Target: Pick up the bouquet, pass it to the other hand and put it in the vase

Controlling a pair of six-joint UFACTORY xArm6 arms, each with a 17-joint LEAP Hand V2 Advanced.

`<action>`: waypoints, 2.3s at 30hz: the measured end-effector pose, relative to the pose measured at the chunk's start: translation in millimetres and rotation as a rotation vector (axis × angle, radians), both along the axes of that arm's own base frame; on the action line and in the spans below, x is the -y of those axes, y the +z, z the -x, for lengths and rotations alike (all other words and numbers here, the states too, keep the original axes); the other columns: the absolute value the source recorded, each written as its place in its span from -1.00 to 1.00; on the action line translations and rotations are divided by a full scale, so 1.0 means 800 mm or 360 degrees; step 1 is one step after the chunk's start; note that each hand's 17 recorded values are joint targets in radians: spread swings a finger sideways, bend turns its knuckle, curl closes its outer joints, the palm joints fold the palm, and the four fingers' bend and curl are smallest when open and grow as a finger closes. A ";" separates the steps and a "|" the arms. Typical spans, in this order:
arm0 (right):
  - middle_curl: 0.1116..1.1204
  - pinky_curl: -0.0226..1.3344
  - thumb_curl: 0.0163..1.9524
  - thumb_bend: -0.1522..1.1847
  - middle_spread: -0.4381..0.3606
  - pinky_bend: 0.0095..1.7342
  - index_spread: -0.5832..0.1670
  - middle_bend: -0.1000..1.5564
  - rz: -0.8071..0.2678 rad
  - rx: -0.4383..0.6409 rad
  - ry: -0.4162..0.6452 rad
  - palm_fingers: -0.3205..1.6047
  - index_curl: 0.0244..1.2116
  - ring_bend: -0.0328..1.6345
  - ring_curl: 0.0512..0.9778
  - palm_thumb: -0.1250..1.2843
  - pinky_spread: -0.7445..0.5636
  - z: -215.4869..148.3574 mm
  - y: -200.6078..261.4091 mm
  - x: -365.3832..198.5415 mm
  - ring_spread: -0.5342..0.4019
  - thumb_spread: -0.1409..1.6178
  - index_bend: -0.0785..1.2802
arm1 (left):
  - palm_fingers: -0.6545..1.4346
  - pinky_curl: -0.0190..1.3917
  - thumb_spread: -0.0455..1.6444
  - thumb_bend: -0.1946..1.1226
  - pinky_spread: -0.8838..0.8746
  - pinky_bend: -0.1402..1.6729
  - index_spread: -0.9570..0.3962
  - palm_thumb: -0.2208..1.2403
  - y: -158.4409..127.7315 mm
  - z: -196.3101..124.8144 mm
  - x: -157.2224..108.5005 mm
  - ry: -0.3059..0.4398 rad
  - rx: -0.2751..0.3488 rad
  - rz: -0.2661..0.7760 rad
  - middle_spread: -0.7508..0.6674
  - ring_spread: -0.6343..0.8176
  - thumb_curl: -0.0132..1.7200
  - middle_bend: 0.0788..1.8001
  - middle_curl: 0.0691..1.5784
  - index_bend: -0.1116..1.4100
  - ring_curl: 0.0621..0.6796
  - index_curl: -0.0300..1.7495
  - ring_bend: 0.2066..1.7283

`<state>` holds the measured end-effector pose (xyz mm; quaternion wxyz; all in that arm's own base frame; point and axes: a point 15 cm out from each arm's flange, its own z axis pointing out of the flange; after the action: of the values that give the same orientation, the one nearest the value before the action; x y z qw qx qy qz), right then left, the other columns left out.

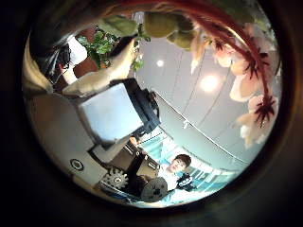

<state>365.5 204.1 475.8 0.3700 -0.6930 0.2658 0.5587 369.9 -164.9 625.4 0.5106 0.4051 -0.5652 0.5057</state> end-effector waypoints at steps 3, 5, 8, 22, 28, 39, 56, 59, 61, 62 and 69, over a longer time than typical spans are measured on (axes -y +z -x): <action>0.26 0.60 0.58 -0.65 -0.18 0.36 0.00 0.84 0.0056 0.0016 -0.0043 0.48 0.37 0.75 0.53 0.71 -0.16 -0.009 -0.011 -0.001 -0.31 0.08 0.91 | 0.90 -0.08 0.25 -0.53 -0.42 0.29 -0.10 0.40 0.003 -0.005 -0.006 0.0038 0.0043 0.0030 -0.40 -0.63 -0.44 0.03 -0.06 0.00 0.23 -0.32 0.40; 0.26 0.60 0.55 -0.75 -0.19 0.37 -0.01 0.83 0.0080 0.0015 -0.0065 0.45 0.38 0.73 0.54 0.59 -0.17 -0.013 -0.018 -0.002 -0.32 0.11 0.89 | 0.85 -0.03 0.24 -0.53 -0.47 0.36 -0.18 0.44 0.009 -0.007 -0.011 0.0076 0.0084 0.0049 -0.45 -0.65 -0.41 0.11 -0.02 0.15 0.33 -0.25 0.48; 0.25 0.57 0.47 -0.84 -0.21 0.36 -0.04 0.76 0.0090 0.0010 -0.0105 0.37 0.37 0.71 0.52 0.45 -0.19 -0.020 -0.024 0.000 -0.32 0.14 0.80 | 0.80 0.05 0.25 -0.53 -0.51 0.43 -0.27 0.50 0.019 -0.005 -0.010 0.0115 0.0147 0.0073 -0.50 -0.65 -0.36 0.21 0.03 0.31 0.43 -0.17 0.57; -0.43 0.10 -0.08 -0.83 0.28 -0.10 -0.30 -0.34 0.0167 0.0045 -0.0155 -0.93 -0.28 -0.07 -0.18 0.19 0.46 -0.020 -0.032 0.004 0.36 0.31 -0.50 | 0.70 0.26 0.29 -0.58 -0.61 0.48 -0.41 0.60 0.057 -0.008 -0.065 0.0493 0.0415 0.0011 -0.55 -0.63 -0.20 0.40 0.06 0.46 0.57 0.03 0.70; -0.57 -0.14 -0.24 -0.82 0.43 -0.34 -0.40 -0.58 0.0213 0.0091 -0.0215 -0.86 -0.46 -0.37 -0.43 0.16 0.74 -0.028 -0.039 -0.006 0.60 0.32 -0.71 | 0.69 0.33 0.30 -0.62 -0.63 0.45 -0.43 0.61 0.076 0.001 -0.100 0.0680 0.0535 -0.0095 -0.54 -0.63 -0.16 0.42 0.05 0.45 0.57 0.08 0.71; -0.67 -0.32 -0.39 -0.81 0.49 -0.45 -0.37 -0.68 0.0253 0.0108 -0.0616 -0.80 -0.67 -0.50 -0.53 0.14 0.80 -0.055 -0.058 -0.008 0.67 0.34 -0.72 | 0.69 0.43 0.31 -0.67 -0.66 0.40 -0.45 0.63 0.078 0.019 -0.154 0.0914 0.0634 -0.0326 -0.53 -0.63 -0.10 0.44 0.01 0.42 0.58 0.13 0.71; -0.72 -0.43 -0.46 -0.80 0.55 -0.48 -0.22 -0.67 0.0273 0.0096 -0.1044 -0.74 -0.71 -0.55 -0.56 0.19 0.80 -0.080 -0.067 0.031 0.69 0.37 -0.69 | 0.70 0.54 0.32 -0.71 -0.70 0.34 -0.49 0.65 0.011 0.014 -0.188 0.1019 0.0533 -0.0347 -0.52 -0.63 -0.04 0.45 -0.02 0.37 0.58 0.19 0.70; -0.72 -0.43 -0.47 -0.80 0.56 -0.48 -0.22 -0.67 0.0275 0.0095 -0.1041 -0.74 -0.71 -0.55 -0.56 0.20 0.81 -0.080 -0.068 0.030 0.69 0.37 -0.68 | 0.70 0.56 0.32 -0.71 -0.71 0.34 -0.49 0.64 0.003 0.013 -0.191 0.1026 0.0519 -0.0339 -0.52 -0.63 -0.03 0.45 -0.02 0.37 0.57 0.19 0.70; -0.72 -0.44 -0.47 -0.80 0.56 -0.48 -0.21 -0.67 0.0273 0.0093 -0.1041 -0.73 -0.71 -0.55 -0.55 0.20 0.81 -0.080 -0.068 0.030 0.69 0.37 -0.68 | 0.70 0.56 0.32 -0.72 -0.71 0.33 -0.50 0.64 -0.002 0.013 -0.192 0.1027 0.0507 -0.0334 -0.52 -0.63 -0.03 0.45 -0.03 0.36 0.57 0.20 0.70; -0.72 -0.44 -0.47 -0.81 0.55 -0.48 -0.21 -0.67 0.0275 0.0091 -0.1041 -0.73 -0.70 -0.55 -0.55 0.20 0.81 -0.080 -0.069 0.031 0.69 0.37 -0.68 | 0.70 0.57 0.32 -0.72 -0.71 0.33 -0.50 0.64 -0.005 0.013 -0.192 0.1028 0.0501 -0.0332 -0.52 -0.63 -0.03 0.45 -0.03 0.36 0.57 0.20 0.70; -0.72 -0.45 -0.47 -0.80 0.54 -0.48 -0.21 -0.67 0.0278 0.0083 -0.1040 -0.72 -0.69 -0.54 -0.54 0.21 0.81 -0.081 -0.072 0.031 0.68 0.36 -0.68 | 0.70 0.59 0.32 -0.71 -0.73 0.31 -0.51 0.64 -0.018 0.010 -0.199 0.1044 0.0484 -0.0328 -0.52 -0.63 -0.01 0.46 -0.03 0.35 0.57 0.21 0.70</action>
<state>430.6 179.5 418.1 0.4754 -0.6143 0.5111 0.3680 361.8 -5.9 610.8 0.1883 0.5340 -0.5226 0.6374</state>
